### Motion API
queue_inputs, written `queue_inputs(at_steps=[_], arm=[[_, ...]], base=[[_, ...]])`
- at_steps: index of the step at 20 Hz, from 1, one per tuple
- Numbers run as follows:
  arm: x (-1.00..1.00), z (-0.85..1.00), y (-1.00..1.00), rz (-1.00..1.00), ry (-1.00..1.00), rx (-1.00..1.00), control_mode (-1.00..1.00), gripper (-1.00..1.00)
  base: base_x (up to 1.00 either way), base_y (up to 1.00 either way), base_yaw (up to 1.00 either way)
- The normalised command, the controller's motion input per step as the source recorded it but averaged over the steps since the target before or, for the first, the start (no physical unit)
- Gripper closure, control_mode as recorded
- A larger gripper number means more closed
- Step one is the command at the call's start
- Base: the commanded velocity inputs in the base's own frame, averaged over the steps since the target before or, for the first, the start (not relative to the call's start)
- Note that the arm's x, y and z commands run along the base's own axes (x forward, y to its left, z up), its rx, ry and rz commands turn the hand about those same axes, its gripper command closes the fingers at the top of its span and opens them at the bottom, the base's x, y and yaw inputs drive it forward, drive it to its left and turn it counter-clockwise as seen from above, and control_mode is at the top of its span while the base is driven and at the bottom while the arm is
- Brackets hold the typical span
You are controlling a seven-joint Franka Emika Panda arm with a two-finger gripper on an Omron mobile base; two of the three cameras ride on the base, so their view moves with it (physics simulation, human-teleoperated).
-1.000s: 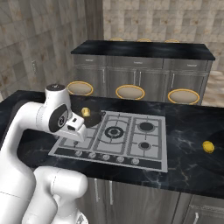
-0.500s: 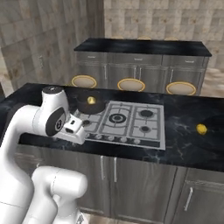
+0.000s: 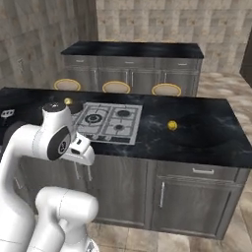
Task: Put the potato and lemon in the pot. Retrieve the spatula and lightly stir the vegetables in the pot.
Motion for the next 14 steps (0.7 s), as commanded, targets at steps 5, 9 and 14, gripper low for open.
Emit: queue_inputs(at_steps=[5,9,14], arm=[[0.0,0.0,0.0,0.0,0.0,0.0,1.0,-1.0],[0.0,0.0,0.0,0.0,0.0,0.0,1.0,-1.0],[0.0,0.0,0.0,0.0,0.0,0.0,1.0,-1.0]], base=[[0.0,-1.0,-0.16],[0.22,-0.7,-0.03],[0.81,-0.24,0.11]])
